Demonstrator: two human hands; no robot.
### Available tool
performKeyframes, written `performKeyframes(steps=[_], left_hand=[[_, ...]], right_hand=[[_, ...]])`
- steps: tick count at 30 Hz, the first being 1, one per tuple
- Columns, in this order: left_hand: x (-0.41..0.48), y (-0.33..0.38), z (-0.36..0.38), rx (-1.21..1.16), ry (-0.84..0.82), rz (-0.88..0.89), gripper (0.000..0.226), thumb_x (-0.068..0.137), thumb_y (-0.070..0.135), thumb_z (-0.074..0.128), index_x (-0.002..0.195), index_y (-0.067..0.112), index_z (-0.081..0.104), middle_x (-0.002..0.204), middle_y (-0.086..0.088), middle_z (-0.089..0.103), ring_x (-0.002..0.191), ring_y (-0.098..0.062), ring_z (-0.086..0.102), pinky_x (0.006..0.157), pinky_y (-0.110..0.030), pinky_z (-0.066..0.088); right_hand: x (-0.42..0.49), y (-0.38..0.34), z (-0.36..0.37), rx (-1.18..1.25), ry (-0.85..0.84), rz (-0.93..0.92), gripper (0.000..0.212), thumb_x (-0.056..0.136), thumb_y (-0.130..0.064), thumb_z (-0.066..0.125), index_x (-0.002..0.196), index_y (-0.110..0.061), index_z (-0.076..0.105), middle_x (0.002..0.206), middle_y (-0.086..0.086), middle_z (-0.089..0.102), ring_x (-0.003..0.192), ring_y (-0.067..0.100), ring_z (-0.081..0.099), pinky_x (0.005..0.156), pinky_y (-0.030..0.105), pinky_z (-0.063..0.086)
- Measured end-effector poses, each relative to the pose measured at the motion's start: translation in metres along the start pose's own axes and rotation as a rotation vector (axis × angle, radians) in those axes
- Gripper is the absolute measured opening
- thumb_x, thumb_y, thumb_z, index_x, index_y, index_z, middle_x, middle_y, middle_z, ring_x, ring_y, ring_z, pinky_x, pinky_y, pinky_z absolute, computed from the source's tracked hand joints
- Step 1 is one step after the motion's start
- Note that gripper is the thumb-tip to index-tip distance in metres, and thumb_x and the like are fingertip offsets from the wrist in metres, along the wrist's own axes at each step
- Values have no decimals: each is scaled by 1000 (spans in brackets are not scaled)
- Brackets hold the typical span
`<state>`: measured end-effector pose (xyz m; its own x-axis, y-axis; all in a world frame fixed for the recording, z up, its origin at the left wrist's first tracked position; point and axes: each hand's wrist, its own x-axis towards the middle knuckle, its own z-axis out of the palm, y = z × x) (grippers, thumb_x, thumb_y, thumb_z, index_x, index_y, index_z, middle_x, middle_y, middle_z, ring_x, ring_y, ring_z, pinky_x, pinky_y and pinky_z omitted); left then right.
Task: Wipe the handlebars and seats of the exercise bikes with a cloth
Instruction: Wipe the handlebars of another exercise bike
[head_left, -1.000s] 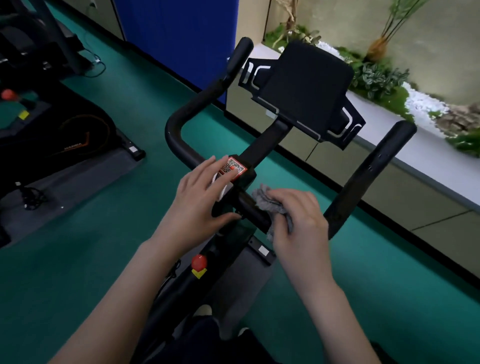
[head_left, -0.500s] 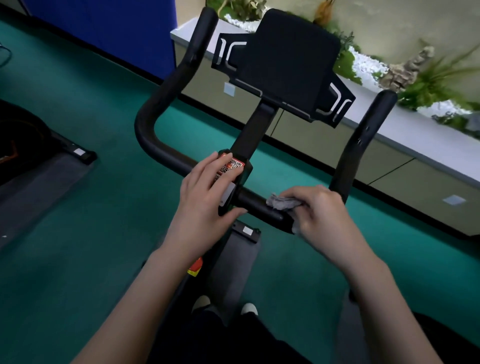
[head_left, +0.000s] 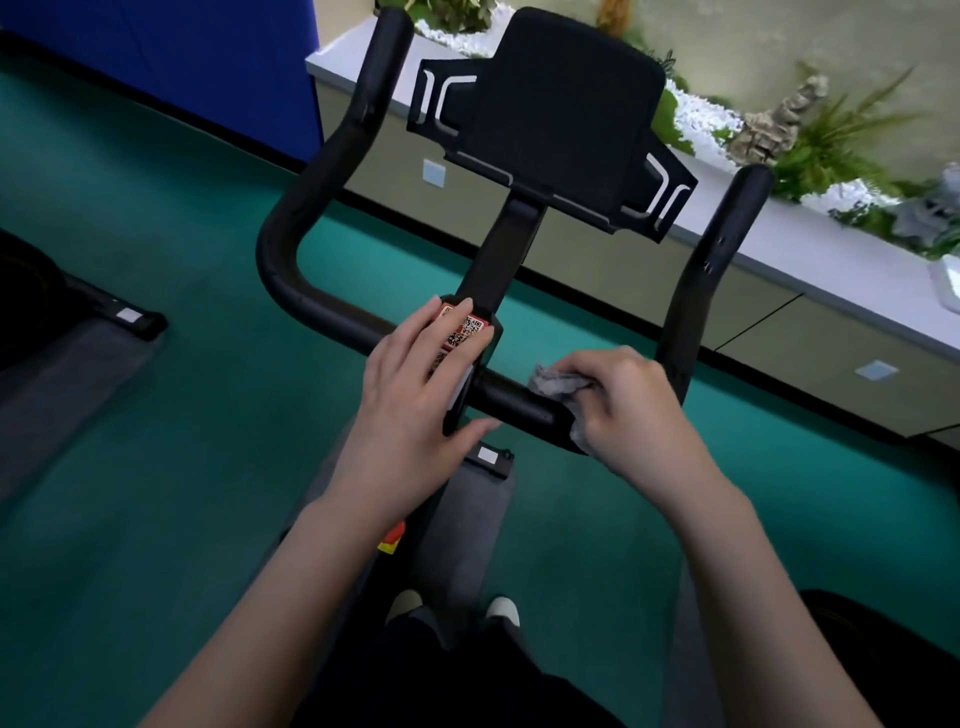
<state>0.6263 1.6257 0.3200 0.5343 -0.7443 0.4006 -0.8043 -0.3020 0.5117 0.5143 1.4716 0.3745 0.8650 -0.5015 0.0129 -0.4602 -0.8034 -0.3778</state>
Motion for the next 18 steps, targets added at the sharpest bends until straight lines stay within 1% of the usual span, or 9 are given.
performKeyframes(steps=[2, 4, 6, 8, 10, 12, 15, 16, 18], left_hand=[[1, -1, -1, -11, -3, 45, 70, 69, 29, 82, 131, 14, 53, 146, -4, 41, 140, -23, 27, 109, -50, 27], [2, -2, -1, -23, -25, 84, 63, 67, 25, 82, 125, 13, 59, 143, -4, 45, 139, -24, 30, 109, -47, 27], [2, -1, -1, -26, -47, 112, 57, 68, 21, 82, 120, 11, 62, 141, -5, 47, 139, -23, 31, 110, -44, 25], [2, -1, 0, -24, -51, 135, 51, 69, 20, 81, 116, 11, 64, 139, -5, 49, 138, -23, 32, 111, -43, 25], [3, 0, 0, -29, -55, 147, 46, 70, 21, 81, 112, 10, 66, 137, -5, 51, 136, -22, 35, 109, -45, 27], [4, 1, 2, -42, -66, 145, 42, 70, 20, 81, 108, 9, 68, 134, -6, 54, 133, -23, 39, 107, -49, 30], [4, 2, 4, -39, -77, 138, 40, 69, 18, 81, 106, 9, 68, 131, -6, 55, 131, -24, 41, 106, -47, 32], [4, 2, 4, -41, -77, 139, 39, 69, 17, 80, 105, 9, 67, 131, -6, 55, 131, -24, 41, 106, -46, 31], [5, 1, 3, -54, -69, 137, 37, 70, 12, 77, 105, 8, 67, 131, -6, 55, 130, -24, 41, 106, -45, 31]], right_hand=[[-11, -5, 4, 16, 166, -40, 37, 75, 14, 51, 100, -6, 70, 94, 8, 67, 92, 28, 53, 79, 23, 36], [-17, -14, 14, 49, 260, -112, 40, 73, 17, 52, 103, -2, 69, 96, 10, 65, 92, 27, 52, 83, 20, 36], [-23, -22, 26, 44, 273, -181, 38, 74, 17, 54, 105, 0, 68, 100, 11, 64, 94, 27, 52, 86, 26, 41], [-33, -21, 34, -1, 285, -201, 38, 73, 17, 57, 105, 1, 68, 104, 11, 64, 93, 28, 50, 85, 30, 43], [-46, -10, 36, -38, 331, -196, 38, 71, 18, 56, 105, 2, 68, 104, 12, 64, 92, 26, 47, 85, 27, 40], [-59, -2, 37, -58, 403, -172, 35, 75, 15, 52, 104, 3, 68, 103, 12, 65, 90, 25, 45, 84, 26, 38], [-58, -5, 39, -30, 479, -173, 34, 79, 12, 45, 103, 4, 68, 103, 12, 65, 88, 25, 45, 82, 29, 39], [-54, -9, 40, -28, 479, -207, 35, 78, 12, 44, 102, 4, 68, 103, 13, 65, 87, 26, 46, 81, 30, 40], [-44, -19, 45, -50, 426, -296, 33, 79, 10, 45, 102, 4, 67, 105, 14, 65, 88, 28, 48, 79, 34, 43]])
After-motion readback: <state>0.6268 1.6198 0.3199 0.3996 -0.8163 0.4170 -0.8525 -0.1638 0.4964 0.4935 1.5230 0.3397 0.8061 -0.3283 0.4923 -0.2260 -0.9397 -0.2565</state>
